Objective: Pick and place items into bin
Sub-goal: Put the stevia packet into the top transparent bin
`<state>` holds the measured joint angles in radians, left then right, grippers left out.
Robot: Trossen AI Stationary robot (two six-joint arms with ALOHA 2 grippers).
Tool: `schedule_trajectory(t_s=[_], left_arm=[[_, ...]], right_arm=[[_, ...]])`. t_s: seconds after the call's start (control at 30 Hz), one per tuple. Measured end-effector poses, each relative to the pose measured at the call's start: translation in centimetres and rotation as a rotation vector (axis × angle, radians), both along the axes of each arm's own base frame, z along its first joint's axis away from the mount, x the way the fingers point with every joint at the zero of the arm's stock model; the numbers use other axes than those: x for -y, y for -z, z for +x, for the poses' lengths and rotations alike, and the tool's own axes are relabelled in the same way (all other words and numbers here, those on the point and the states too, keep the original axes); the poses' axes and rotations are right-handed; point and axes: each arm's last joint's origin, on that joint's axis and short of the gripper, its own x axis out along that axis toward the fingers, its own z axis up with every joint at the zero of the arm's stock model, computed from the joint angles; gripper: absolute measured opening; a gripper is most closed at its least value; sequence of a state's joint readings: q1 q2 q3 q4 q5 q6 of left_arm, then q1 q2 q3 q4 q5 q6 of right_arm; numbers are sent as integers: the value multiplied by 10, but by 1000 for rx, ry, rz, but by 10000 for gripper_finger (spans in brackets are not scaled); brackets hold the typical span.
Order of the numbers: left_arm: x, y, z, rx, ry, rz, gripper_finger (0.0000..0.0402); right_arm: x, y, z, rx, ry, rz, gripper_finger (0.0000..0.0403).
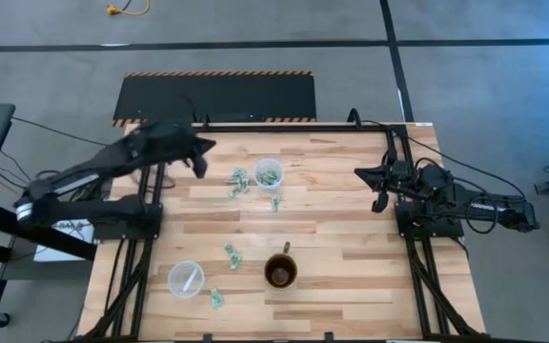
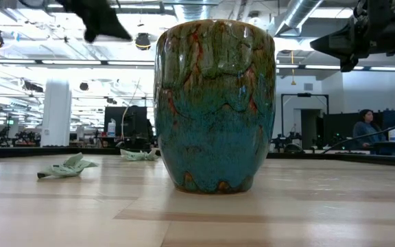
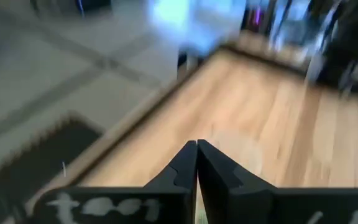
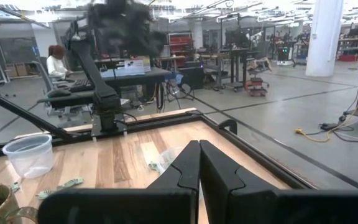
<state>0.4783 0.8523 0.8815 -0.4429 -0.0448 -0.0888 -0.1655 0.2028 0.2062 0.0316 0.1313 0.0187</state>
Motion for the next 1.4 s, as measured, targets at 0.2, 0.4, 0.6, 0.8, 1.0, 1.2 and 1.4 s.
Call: schedule_trajectory(t_s=[0.2, 0.4, 0.6, 0.8, 1.0, 1.2, 1.4], left_arm=[[-31, 45, 37, -179, 181, -186, 0], [-46, 93, 67, -437, 165, -173, 8], [-50, 127, 82, -573, 179, -243, 67], [-47, 139, 82, -674, 155, -261, 138], [-38, 140, 85, -705, 196, -242, 170], [-24, 140, 90, -798, 216, -106, 174], [-22, 140, 91, -809, 208, -83, 174]], right_arm=[[0, 0, 0, -2, 0, 0, 0], [0, 0, 0, -1, 0, 0, 0], [0, 0, 0, -2, 0, 0, 0], [0, 0, 0, -2, 0, 0, 0], [0, 0, 0, -2, 0, 0, 0], [0, 0, 0, -2, 0, 0, 0], [0, 0, 0, -2, 0, 0, 0]])
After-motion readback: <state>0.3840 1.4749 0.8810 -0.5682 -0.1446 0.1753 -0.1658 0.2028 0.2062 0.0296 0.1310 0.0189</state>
